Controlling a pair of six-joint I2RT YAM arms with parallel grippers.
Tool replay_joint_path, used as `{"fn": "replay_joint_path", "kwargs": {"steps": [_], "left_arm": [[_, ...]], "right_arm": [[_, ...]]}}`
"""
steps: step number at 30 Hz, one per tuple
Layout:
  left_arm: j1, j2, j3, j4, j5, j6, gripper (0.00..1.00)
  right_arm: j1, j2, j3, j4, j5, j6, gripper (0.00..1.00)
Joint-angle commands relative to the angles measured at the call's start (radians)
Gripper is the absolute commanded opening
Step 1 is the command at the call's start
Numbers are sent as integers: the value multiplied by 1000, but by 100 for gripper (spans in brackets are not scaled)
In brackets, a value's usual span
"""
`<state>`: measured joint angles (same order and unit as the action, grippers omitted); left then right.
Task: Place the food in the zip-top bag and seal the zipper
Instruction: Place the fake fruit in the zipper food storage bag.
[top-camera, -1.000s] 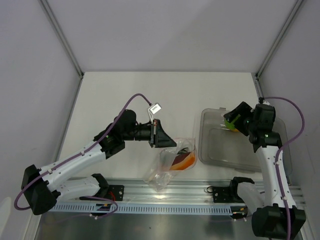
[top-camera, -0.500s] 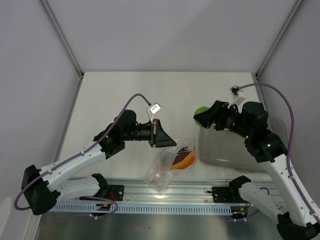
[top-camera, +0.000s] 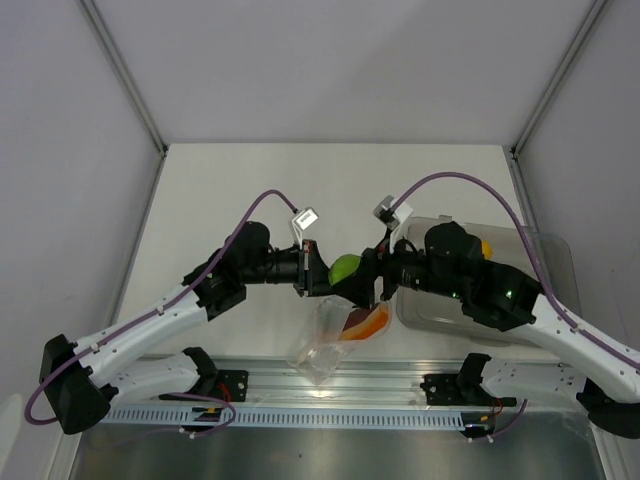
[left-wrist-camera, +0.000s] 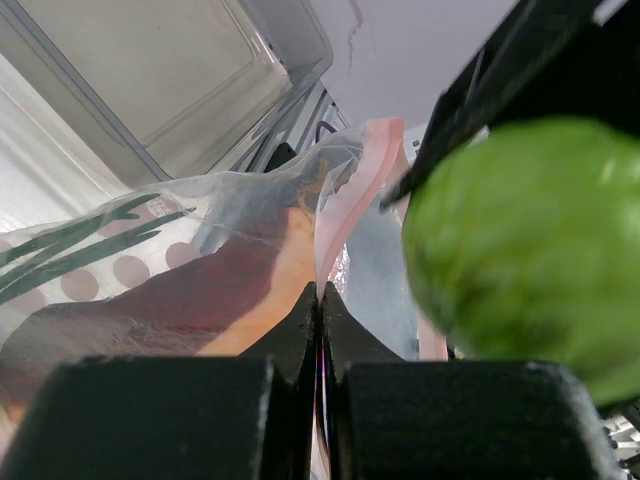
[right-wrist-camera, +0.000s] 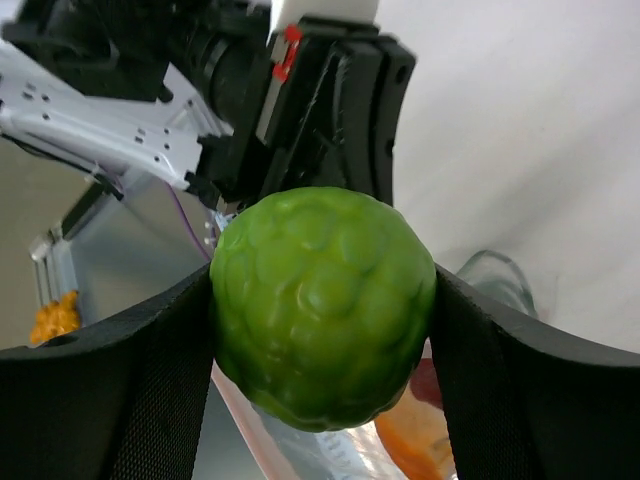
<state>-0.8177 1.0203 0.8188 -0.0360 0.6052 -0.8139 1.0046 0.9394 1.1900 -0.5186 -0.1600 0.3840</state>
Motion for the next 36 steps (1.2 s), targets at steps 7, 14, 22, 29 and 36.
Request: {"fn": "replay_joint_path", "kwargs": {"steps": [7,14,22,29,36], "left_arm": [[8,-16,22,-10,-7,1,1],[20,-23,39,-28,1,10,1],[23,-40,52,-38,2,10,1],[26,-40,65,-44,2,10,1],[26,-35,69,-36,7,5,1]], "right_arm": [[179,-22,-15,8,151,-105,2],[238,-40,-41,-14,160,-119,12],[252,-28,-55,-8,195,-126,24],[259,-28,-59,-12,191,-134,42],[262,-30,-75,-12,208,-132,66]]}}
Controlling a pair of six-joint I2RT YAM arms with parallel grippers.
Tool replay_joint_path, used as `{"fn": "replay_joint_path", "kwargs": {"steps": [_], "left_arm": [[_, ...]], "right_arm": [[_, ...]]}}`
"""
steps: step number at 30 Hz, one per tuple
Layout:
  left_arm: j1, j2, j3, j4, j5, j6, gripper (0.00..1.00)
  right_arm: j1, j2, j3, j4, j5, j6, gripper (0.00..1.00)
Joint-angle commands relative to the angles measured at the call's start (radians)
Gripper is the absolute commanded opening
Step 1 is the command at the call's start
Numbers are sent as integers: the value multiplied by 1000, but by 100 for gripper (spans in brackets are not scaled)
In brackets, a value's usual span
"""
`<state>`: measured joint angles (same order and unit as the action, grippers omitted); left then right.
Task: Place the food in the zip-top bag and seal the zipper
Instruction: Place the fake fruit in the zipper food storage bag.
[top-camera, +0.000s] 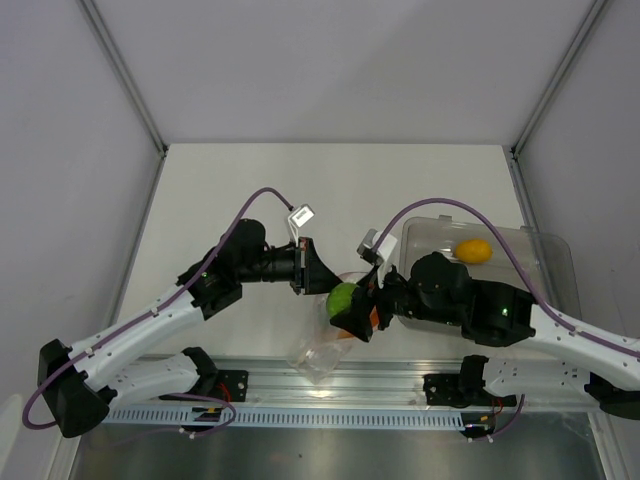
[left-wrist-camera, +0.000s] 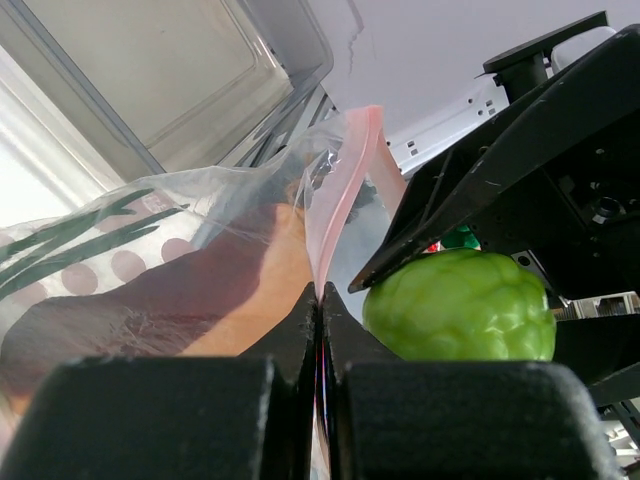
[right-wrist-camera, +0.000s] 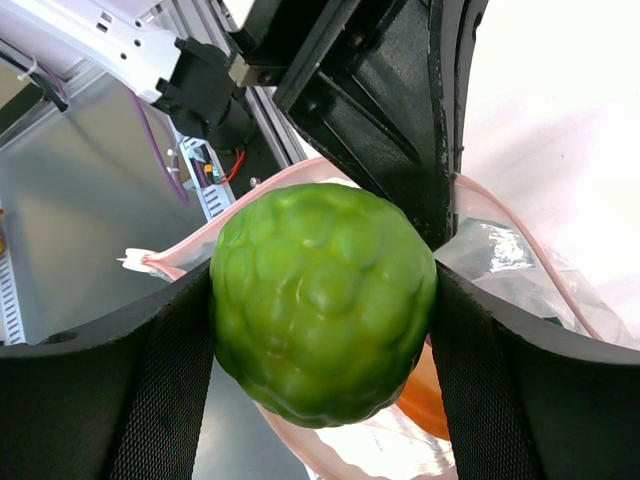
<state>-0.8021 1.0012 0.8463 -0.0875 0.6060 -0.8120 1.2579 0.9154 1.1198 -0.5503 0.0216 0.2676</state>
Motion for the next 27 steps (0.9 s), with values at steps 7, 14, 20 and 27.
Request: {"fn": "replay_joint_path", "kwargs": {"steps": [7,14,20,27], "left_arm": [[11,-13,45,15,5,2,0],[11,-12,39,23,5,-4,1],[11,-13,40,25,6,-3,1],[9,-16,33,20,6,-1,0]], "right_arm": [[12,-7,-11,24,35,-14,87],[14,-12,-17,29,49,-5,99],[14,-21,-9,20,122,8,99],[14,-67,17,-13,290,54,100]]}}
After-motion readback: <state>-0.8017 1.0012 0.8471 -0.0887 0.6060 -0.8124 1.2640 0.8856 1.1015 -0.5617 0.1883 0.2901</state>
